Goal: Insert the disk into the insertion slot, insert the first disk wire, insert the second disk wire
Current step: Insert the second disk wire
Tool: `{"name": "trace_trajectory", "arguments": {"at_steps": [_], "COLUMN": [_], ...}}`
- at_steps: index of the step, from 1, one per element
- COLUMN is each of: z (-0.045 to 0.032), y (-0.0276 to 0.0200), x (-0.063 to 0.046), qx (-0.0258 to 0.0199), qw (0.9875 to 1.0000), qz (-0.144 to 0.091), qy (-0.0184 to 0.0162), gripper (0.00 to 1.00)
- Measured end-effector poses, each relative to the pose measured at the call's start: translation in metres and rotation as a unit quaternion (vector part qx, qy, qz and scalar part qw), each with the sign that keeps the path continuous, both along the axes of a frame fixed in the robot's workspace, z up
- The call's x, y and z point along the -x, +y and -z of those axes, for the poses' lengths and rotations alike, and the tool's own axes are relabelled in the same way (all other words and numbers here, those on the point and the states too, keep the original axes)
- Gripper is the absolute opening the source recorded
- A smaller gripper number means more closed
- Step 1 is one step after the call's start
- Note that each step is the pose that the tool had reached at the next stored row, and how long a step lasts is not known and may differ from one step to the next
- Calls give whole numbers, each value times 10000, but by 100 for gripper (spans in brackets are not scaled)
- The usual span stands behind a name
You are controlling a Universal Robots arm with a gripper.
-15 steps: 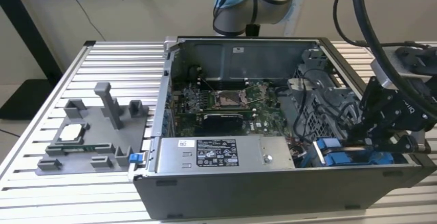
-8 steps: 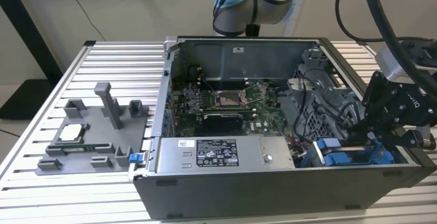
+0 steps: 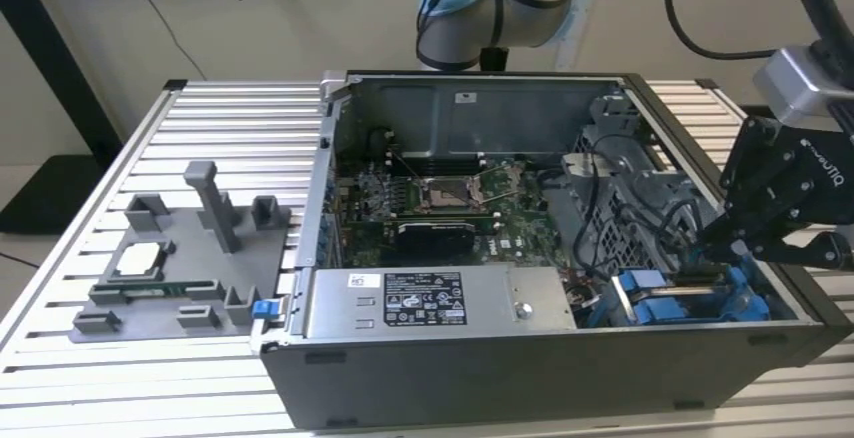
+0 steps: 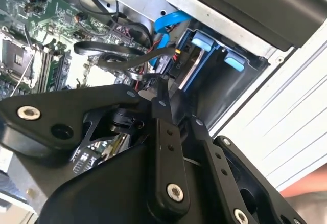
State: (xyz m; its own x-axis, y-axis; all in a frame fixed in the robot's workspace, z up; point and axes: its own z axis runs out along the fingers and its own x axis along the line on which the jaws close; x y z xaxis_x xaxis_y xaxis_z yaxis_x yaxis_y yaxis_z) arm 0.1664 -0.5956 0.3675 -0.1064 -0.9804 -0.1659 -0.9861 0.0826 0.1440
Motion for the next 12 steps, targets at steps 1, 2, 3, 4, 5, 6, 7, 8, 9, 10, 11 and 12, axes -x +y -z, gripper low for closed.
{"name": "trace_trajectory", "arguments": {"at_steps": [1, 2, 3, 4, 5, 6, 7, 8, 9, 10, 11, 12], "z": [-24, -48, -70, -88, -96, -97, -97, -97, -100, -101, -101, -101], "y": [0, 0, 0, 0, 0, 0, 0, 0, 0, 0, 0, 0], "x": [0, 0, 0, 0, 0, 0, 0, 1, 0, 0, 0, 0], "qx": [-1, -1, -1, 0, -1, -1, -2, -2, -1, -1, -1, -1], "qw": [10000, 10000, 10000, 10000, 10000, 10000, 10000, 10000, 10000, 10000, 10000, 10000], "qz": [4, 8, 11, 14, 15, 15, 15, 16, 16, 16, 16, 16], "qy": [0, 0, 0, 1, 1, 1, 1, 1, 1, 1, 1, 1], "gripper": [100, 100, 100, 100, 100, 100, 100, 100, 100, 100, 100, 100]}}
